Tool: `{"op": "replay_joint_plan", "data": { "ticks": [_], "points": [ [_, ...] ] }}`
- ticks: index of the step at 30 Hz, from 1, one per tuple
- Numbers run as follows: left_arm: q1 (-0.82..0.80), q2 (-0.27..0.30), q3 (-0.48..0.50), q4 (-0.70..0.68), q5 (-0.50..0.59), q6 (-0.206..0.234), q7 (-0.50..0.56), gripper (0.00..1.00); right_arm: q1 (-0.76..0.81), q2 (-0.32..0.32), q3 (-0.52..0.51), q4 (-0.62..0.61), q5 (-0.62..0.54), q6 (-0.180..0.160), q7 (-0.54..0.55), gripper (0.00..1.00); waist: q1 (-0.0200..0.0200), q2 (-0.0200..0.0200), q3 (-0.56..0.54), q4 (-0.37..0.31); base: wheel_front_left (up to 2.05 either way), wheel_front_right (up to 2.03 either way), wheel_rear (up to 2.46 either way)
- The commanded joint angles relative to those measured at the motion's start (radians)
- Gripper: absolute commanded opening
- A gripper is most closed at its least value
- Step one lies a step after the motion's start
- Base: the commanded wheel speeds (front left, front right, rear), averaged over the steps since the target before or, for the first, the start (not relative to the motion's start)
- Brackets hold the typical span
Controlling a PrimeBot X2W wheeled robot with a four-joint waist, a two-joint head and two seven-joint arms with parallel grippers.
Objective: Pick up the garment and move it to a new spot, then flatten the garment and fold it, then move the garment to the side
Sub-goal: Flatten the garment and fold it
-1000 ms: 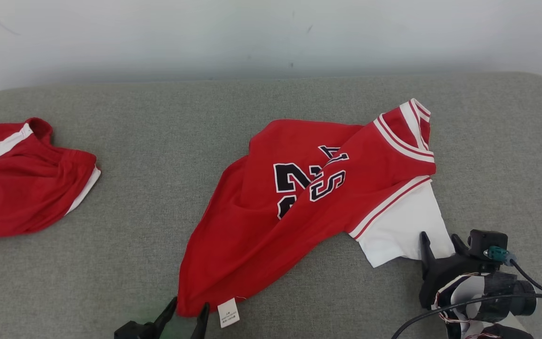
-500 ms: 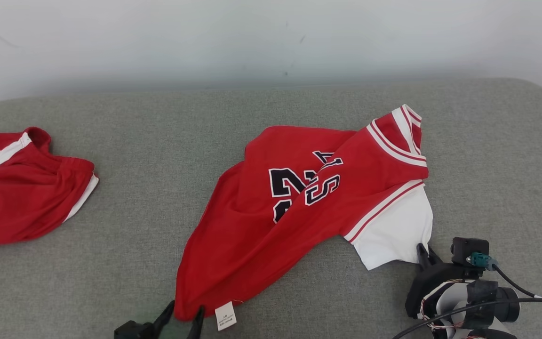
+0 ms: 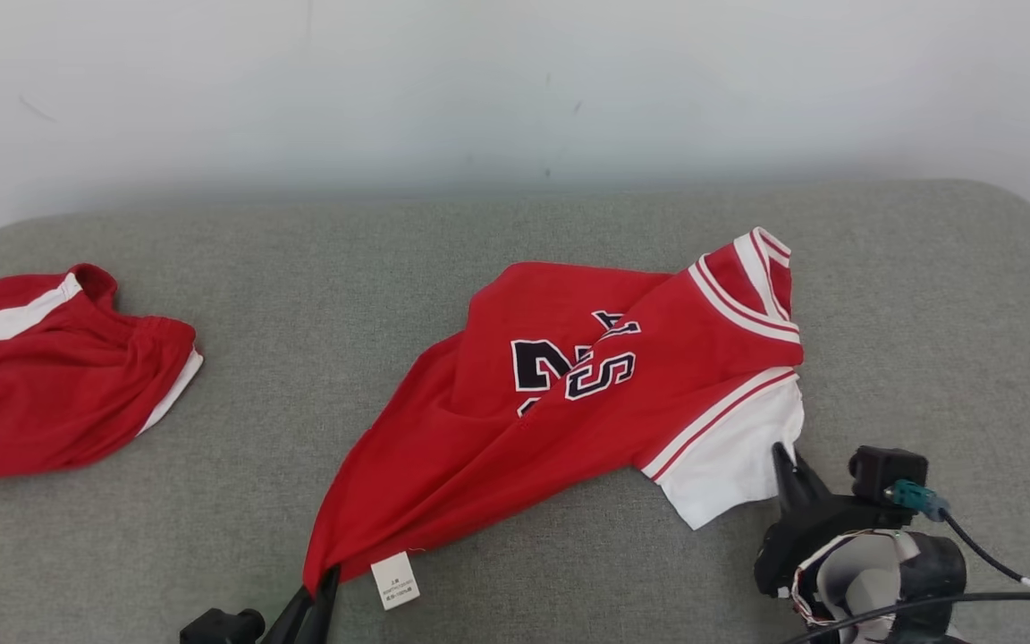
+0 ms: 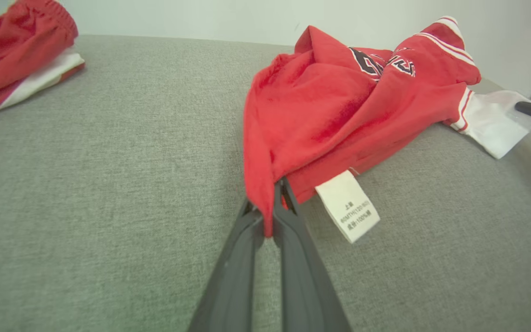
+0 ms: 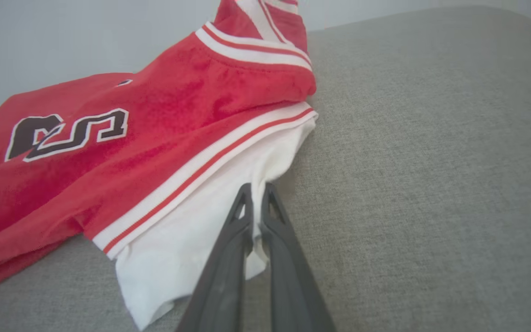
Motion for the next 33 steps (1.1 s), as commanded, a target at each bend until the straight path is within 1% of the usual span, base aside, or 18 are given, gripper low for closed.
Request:
{"op": "replay_joint_plan", "data": {
  "ticks": [1, 5, 8, 12, 15, 17, 19, 21, 22, 23, 25, 26, 27, 30, 33],
  "points": [
    [0.025, 0.013, 0.007, -0.024, 0.005, 0.007, -0.004, 0.0, 0.029, -0.021, 0.029, -0.035, 0.036, 0.0, -0.005, 0.0, 0.0, -0.0001, -0.012, 0.003, 0.0, 0.0, 0.0],
    [0.027, 0.029, 0.013, -0.073, 0.01, 0.015, -0.004, 0.0, 0.043, -0.052, 0.077, -0.117, 0.084, 0.0, -0.004, 0.0, 0.0, -0.0001, -0.02, 0.0, 0.0, 0.0, 0.0],
    [0.015, 0.039, 0.015, -0.095, 0.012, 0.015, -0.003, 0.0, 0.046, -0.059, 0.1, -0.161, 0.109, 0.0, 0.008, 0.0, 0.0, -0.0001, -0.023, -0.002, 0.0, 0.0, 0.0],
    [-0.036, 0.076, 0.01, -0.161, 0.022, 0.004, 0.024, 0.0, 0.042, -0.075, 0.134, -0.278, 0.191, 0.0, 0.043, 0.0, 0.0, -0.0001, -0.026, 0.003, 0.0, 0.0, 0.0],
    [-0.101, 0.114, -0.001, -0.219, 0.031, -0.006, 0.065, 0.0, 0.02, -0.09, 0.155, -0.383, 0.269, 0.0, 0.09, 0.0, 0.0, -0.0001, -0.022, 0.008, 0.0, 0.0, 0.0],
    [-0.158, 0.146, -0.01, -0.251, 0.029, -0.012, 0.099, 0.0, -0.005, -0.114, 0.162, -0.443, 0.306, 0.0, 0.124, 0.0, 0.0, -0.0001, -0.014, 0.011, 0.0, 0.0, 0.0],
    [-0.224, 0.167, -0.013, -0.272, -0.008, -0.017, 0.138, 0.0, -0.04, -0.125, 0.168, -0.495, 0.343, 0.0, 0.159, 0.0, 0.0, -0.0001, 0.003, 0.013, 0.0, 0.0, 0.0],
    [-0.304, 0.202, -0.018, -0.281, -0.045, -0.022, 0.177, 0.0, -0.089, -0.133, 0.163, -0.531, 0.377, 0.0, 0.198, 0.0, 0.0, -0.0001, 0.029, 0.012, 0.0, 0.0, 0.0],
    [-0.342, 0.208, -0.024, -0.282, -0.07, -0.023, 0.201, 0.0, -0.122, -0.137, 0.158, -0.543, 0.395, 0.0, 0.215, 0.0, 0.0, -0.0001, 0.045, 0.012, 0.0, 0.0, 0.0],
    [-0.384, 0.219, -0.028, -0.278, -0.1, -0.024, 0.226, 0.0, -0.157, -0.138, 0.154, -0.55, 0.414, 0.0, 0.235, 0.0, 0.0, -0.0001, 0.063, 0.012, 0.0, 0.0, 0.0],
    [-0.49, 0.277, -0.06, -0.275, -0.124, -0.024, 0.267, 0.0, -0.243, -0.15, 0.148, -0.549, 0.421, 0.0, 0.269, 0.0, 0.0, -0.0001, 0.109, 0.01, 0.0, 0.0, 0.0],
    [-0.539, 0.291, -0.076, -0.265, -0.153, -0.024, 0.28, 0.0, -0.287, -0.147, 0.146, -0.541, 0.424, 0.0, 0.28, 0.0, 0.0, -0.0001, 0.129, 0.011, 0.0, 0.0, 0.0],
    [-0.587, 0.295, -0.084, -0.251, -0.196, -0.024, 0.294, 0.0, -0.332, -0.138, 0.142, -0.528, 0.436, 0.0, 0.295, 0.0, 0.0, -0.0001, 0.15, 0.011, 0.0, 0.0, 0.0],
    [-0.754, 0.336, -0.113, -0.205, -0.275, -0.024, 0.34, 0.0, -0.491, -0.136, 0.123, -0.476, 0.439, 0.0, 0.332, 0.0, 0.0, -0.0001, 0.218, 0.013, 0.0, 0.0, 0.0],
    [-0.921, 0.353, -0.135, -0.136, -0.341, -0.025, 0.372, 0.0, -0.661, -0.109, 0.075, -0.384, 0.456, 0.0, 0.349, 0.0, 0.0, -0.0001, 0.276, 0.015, 0.0, 0.0, 0.0]
  ]
}}
